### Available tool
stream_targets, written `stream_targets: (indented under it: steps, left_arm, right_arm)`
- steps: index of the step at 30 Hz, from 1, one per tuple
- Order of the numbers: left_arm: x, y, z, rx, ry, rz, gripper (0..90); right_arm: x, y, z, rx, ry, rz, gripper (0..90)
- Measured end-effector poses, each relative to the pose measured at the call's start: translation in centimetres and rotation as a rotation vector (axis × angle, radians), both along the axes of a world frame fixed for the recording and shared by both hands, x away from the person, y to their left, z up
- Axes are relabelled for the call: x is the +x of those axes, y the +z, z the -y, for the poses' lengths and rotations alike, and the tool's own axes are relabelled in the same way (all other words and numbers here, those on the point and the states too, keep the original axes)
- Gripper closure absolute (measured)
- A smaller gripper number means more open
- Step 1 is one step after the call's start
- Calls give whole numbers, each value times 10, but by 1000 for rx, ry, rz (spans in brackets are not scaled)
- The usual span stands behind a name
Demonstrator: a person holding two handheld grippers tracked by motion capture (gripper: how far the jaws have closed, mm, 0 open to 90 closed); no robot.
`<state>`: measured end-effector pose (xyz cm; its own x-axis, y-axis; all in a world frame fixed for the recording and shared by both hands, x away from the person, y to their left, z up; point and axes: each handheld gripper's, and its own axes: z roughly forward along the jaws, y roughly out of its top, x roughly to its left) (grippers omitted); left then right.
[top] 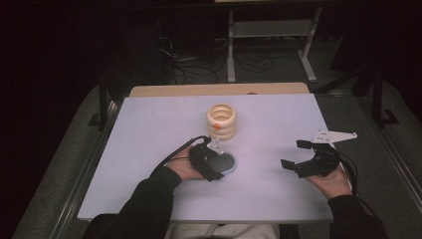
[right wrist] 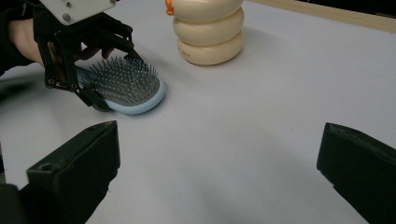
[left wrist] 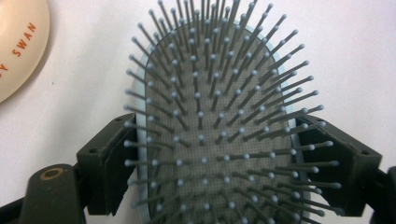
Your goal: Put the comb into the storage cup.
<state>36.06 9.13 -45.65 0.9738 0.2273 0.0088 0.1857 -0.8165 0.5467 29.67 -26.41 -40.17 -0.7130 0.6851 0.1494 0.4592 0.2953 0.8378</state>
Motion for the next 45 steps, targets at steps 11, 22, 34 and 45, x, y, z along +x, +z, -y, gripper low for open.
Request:
stream_targets:
  steps: [11,22,34,45]
  left_arm:
    - [1,1,0,5,-8,-5,193]
    - [-2,3,1,23,-15,22,194]
    - [0,7,-6,27,-9,24,195]
    - [-1,24,-17,-21,-1,61,195]
  right_arm:
    - [0,0,0,6,2,1,0]
    - [0,0,1,7,4,-1,0]
    - [0,1,1,16,4,-2,0]
    - [0,1,2,28,1,-8,0]
